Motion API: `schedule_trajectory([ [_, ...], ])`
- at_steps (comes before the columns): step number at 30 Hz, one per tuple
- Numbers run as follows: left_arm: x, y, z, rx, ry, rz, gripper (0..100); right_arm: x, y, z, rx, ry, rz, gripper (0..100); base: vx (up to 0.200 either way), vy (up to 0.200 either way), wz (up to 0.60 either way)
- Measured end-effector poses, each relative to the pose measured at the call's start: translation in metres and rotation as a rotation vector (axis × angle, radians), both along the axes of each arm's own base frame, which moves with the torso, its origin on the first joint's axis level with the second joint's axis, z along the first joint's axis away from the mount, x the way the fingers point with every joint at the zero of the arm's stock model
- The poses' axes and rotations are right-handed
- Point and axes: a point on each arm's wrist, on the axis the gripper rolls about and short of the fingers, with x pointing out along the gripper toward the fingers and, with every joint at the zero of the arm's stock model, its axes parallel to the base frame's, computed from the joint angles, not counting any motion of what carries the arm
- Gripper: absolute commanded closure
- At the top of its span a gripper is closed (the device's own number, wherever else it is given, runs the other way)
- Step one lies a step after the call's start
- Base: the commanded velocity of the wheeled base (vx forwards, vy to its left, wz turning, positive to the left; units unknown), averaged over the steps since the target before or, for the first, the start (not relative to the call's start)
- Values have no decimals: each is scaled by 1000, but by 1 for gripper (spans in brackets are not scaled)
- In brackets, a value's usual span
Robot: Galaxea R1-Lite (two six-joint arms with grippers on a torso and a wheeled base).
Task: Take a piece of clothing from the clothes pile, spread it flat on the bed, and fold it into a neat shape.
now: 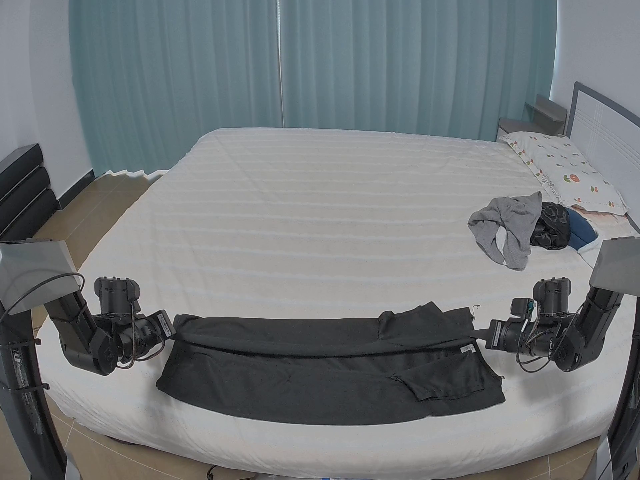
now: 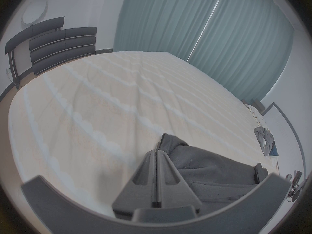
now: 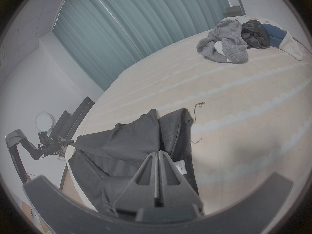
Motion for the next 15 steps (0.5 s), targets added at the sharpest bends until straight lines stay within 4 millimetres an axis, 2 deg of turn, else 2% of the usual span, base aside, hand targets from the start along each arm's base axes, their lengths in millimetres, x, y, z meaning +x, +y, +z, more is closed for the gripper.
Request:
schedule_trajectory([
  [7,-8,-5,-5,-12,34,-27,100,-3,0,-11,0,41,3,100,0,0,0],
  [8,-8,-6,-5,-13,36,-28,0,-3,0,-12,0,44,4,100,0,0,0],
  [9,-9,-6,-6,-14,39,-29,0,-3,0,-13,0,47,4,0,0,0,0],
  [15,-9,-8,-6,-17,42,-32,0,-3,0,-14,10,54,1,0,0,0,0],
])
